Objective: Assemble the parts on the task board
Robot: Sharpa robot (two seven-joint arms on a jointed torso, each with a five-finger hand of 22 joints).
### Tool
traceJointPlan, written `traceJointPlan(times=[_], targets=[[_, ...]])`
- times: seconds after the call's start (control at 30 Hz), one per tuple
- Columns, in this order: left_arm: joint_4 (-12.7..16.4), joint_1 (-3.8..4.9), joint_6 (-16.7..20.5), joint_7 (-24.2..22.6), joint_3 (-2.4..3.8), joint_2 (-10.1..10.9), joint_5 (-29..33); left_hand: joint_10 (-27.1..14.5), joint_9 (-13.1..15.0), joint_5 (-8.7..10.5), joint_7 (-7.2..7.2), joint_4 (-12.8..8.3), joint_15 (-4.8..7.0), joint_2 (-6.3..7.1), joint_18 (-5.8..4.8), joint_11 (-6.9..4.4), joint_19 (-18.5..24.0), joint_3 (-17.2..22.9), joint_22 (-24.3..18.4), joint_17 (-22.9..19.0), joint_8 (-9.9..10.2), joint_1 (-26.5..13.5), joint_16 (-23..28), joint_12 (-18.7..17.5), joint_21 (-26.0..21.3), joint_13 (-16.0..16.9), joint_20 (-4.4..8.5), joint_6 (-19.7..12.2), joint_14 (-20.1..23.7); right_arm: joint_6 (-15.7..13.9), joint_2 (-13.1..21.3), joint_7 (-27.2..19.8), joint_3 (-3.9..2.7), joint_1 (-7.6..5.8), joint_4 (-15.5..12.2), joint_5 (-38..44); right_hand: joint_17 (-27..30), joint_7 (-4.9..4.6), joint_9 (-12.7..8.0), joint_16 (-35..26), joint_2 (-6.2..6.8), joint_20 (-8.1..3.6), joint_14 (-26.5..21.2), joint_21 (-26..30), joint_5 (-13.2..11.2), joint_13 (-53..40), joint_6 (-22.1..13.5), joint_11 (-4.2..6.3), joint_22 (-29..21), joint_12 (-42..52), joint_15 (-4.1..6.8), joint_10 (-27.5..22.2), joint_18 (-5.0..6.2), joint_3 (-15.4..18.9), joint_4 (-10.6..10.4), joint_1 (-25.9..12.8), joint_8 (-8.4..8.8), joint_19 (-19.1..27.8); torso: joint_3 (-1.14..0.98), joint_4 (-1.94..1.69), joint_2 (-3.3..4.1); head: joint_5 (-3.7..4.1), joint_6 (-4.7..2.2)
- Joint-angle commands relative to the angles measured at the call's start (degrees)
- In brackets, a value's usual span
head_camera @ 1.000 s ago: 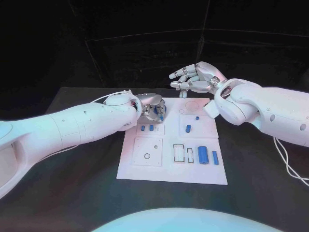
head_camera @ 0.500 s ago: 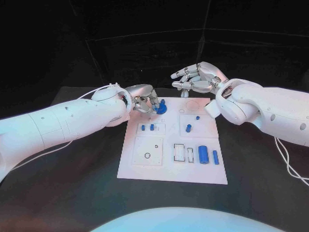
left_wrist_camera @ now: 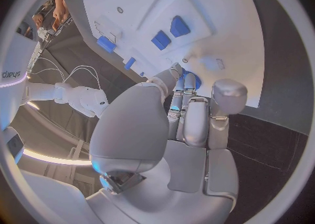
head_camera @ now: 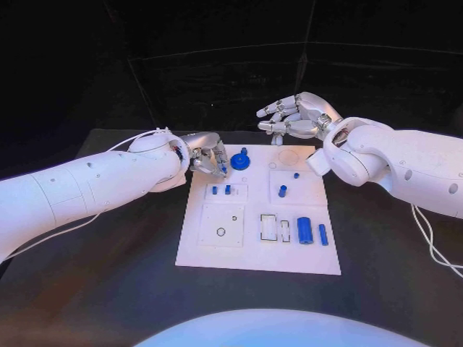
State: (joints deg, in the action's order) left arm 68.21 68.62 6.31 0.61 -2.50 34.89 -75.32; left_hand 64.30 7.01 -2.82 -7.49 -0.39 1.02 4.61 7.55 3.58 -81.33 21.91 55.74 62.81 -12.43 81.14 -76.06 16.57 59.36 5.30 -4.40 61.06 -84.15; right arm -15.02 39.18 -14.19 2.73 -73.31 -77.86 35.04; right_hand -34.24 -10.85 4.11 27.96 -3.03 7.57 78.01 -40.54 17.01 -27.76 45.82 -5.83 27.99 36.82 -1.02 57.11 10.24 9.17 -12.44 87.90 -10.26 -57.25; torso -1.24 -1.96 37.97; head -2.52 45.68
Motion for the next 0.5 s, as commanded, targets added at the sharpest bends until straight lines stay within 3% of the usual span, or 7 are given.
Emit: traceJointPlan(times=[0.03,0.13,0.5], targets=[[-0.31,-0.19,-2.48,1.06,0.05,-0.16,0.49,0.44,-0.04,0.11,0.06,0.06,0.27,0.01,-0.72,0.03,0.06,0.34,0.03,-0.07,0.21,-0.69,0.09,-0.38,0.25,-0.05,0.18,0.39,-0.66,0.43,-0.05,-0.52,-0.04,-0.10,-0.06,-0.20,-0.06,0.00,0.06,-0.40,-0.65,0.02,0.33,0.38,0.27,0.05,-0.15,0.08,-0.05,0.33,-0.27,-0.44,0.22,-0.10,0.10,0.12,-0.22,-0.25,0.04,0.14,0.04,-0.16,-0.03],[-0.32,-0.38,-2.83,1.43,0.05,-0.12,0.49,0.49,-0.09,0.11,0.06,0.10,0.27,0.10,-0.70,0.03,0.12,0.32,-0.03,-0.21,0.31,-0.91,0.14,-0.51,0.18,-0.11,0.17,0.41,-0.63,0.44,-0.01,-0.50,-0.04,-0.09,-0.08,-0.20,-0.06,0.00,0.06,-0.40,-0.65,0.02,0.33,0.38,0.27,0.05,-0.15,0.08,-0.05,0.33,-0.27,-0.44,0.22,-0.10,0.10,0.12,-0.22,-0.25,0.03,0.24,0.04,-0.18,0.13],[-0.99,-0.59,-2.93,2.01,0.05,-0.56,0.49,0.49,-0.13,0.11,0.04,0.11,0.26,0.13,-0.65,0.04,0.21,0.33,-0.22,-0.31,0.40,-1.02,0.18,-0.61,0.00,-0.15,0.16,0.38,-0.61,0.41,0.06,-0.50,-0.04,-0.09,-0.11,-0.20,-0.09,-0.01,0.05,-0.43,-0.67,0.02,0.33,0.40,0.26,0.07,-0.16,0.07,-0.06,0.35,-0.27,-0.46,0.22,-0.09,0.08,0.12,-0.24,-0.25,0.01,0.06,0.03,-0.18,0.13]])
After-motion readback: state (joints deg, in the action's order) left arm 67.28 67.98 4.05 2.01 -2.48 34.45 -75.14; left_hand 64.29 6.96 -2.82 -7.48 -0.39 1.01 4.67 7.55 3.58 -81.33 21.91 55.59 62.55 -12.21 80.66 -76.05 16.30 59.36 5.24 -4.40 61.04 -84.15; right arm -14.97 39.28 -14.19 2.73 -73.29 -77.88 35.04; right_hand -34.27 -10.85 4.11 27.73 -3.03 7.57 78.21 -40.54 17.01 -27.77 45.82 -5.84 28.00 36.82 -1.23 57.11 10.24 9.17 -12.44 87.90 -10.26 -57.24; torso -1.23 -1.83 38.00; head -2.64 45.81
